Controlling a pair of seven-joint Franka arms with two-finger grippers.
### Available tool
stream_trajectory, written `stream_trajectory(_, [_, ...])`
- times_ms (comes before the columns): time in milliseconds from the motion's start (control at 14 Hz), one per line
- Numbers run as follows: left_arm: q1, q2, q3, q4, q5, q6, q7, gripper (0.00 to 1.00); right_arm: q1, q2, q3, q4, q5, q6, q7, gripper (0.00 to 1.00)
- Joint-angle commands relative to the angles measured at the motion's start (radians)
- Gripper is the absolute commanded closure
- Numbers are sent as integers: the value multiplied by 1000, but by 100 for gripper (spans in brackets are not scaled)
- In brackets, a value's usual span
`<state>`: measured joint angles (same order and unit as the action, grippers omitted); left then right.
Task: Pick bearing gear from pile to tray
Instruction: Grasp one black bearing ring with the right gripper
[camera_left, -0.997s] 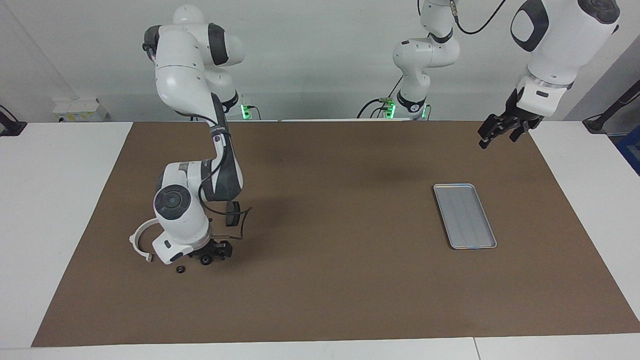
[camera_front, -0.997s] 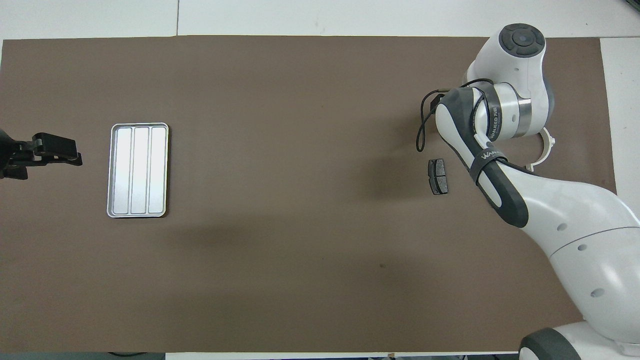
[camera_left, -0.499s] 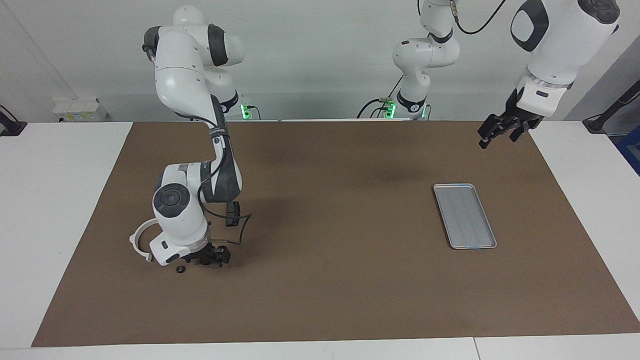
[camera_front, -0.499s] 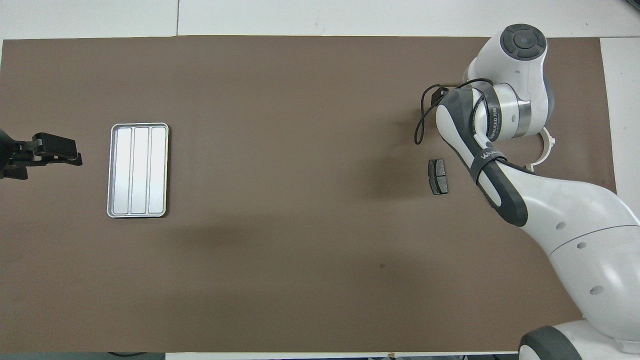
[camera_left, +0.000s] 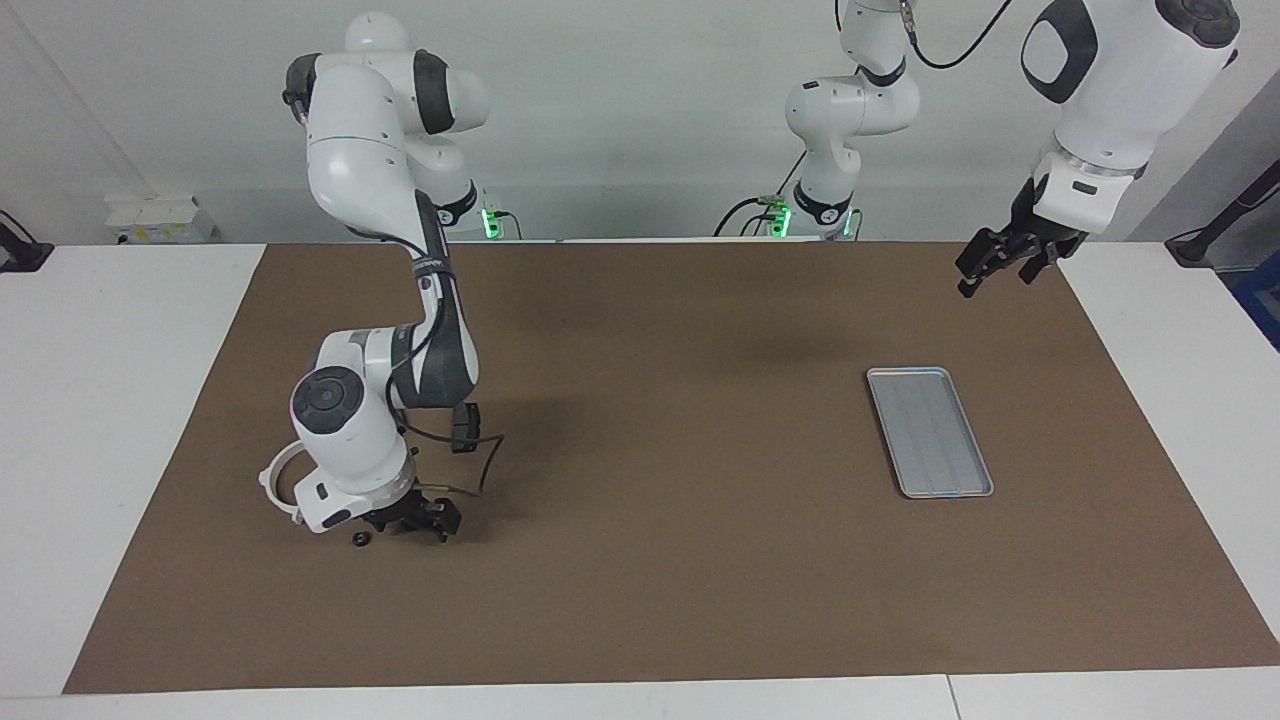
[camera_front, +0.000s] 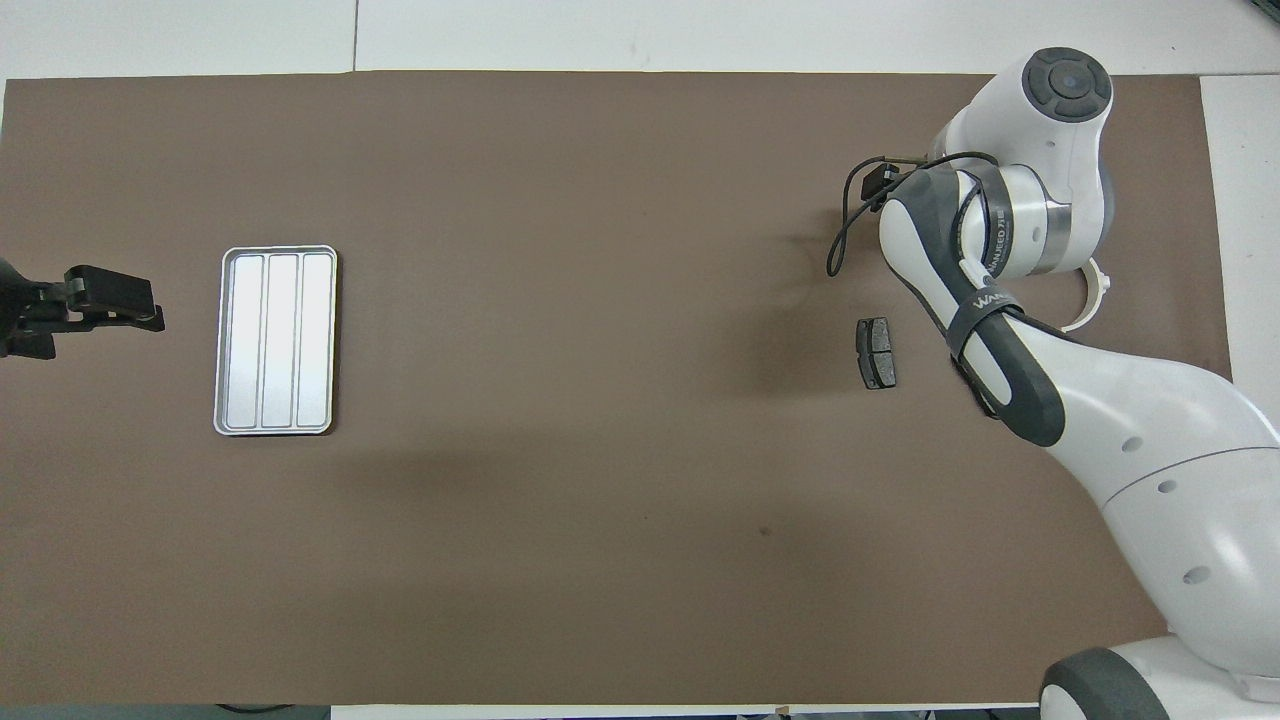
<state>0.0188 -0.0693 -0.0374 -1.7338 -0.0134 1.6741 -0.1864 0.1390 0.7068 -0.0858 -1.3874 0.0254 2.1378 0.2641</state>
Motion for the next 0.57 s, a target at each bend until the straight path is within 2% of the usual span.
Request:
stream_trajectory(0, [4,-18,-1,-7,-11,-16,5,0,-16,13,9,7,11,16,9,5])
stream_trajectory(499, [4,-18,-1,-7,-11,-16,5,0,-15,7,9,-29,4,24,9,5])
